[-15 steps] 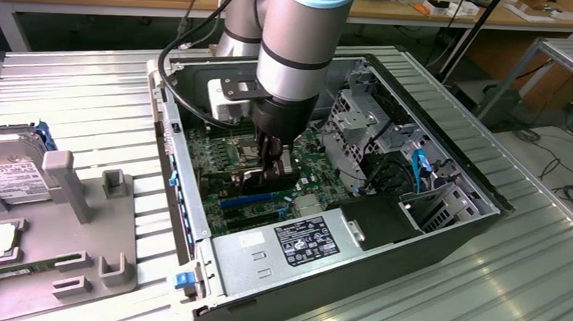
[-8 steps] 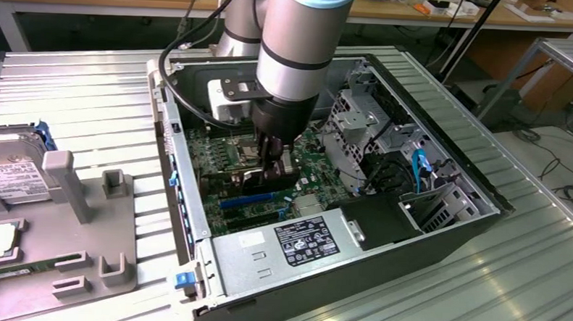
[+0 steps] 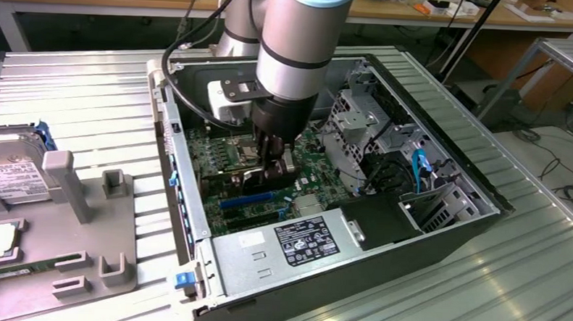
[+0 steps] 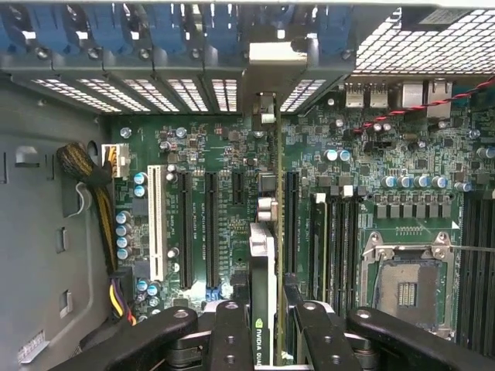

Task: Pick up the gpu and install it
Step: 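Insert the gpu into the slot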

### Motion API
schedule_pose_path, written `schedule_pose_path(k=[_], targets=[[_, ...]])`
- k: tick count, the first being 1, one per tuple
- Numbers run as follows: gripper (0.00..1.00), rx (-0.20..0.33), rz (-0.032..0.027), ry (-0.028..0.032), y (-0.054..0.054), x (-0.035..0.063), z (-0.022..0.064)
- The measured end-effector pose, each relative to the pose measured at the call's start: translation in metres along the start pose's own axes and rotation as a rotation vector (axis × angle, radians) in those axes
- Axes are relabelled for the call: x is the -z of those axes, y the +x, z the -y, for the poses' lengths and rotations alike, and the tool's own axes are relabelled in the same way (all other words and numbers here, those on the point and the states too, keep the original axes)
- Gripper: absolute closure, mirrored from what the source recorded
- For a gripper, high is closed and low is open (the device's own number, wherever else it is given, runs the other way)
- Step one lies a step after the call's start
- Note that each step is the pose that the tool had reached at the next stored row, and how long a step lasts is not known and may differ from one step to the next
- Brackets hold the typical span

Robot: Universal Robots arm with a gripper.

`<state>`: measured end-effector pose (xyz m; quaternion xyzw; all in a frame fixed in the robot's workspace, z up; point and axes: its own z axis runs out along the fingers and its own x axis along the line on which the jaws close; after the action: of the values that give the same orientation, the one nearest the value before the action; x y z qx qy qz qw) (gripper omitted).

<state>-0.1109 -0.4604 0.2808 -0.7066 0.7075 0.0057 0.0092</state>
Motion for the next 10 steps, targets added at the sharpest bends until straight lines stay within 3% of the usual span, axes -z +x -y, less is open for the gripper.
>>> schedule_pose_path(k=[10], targets=[[0.73, 0.0, -0.0004, -0.0002, -0.002, -0.0003, -0.0066]])
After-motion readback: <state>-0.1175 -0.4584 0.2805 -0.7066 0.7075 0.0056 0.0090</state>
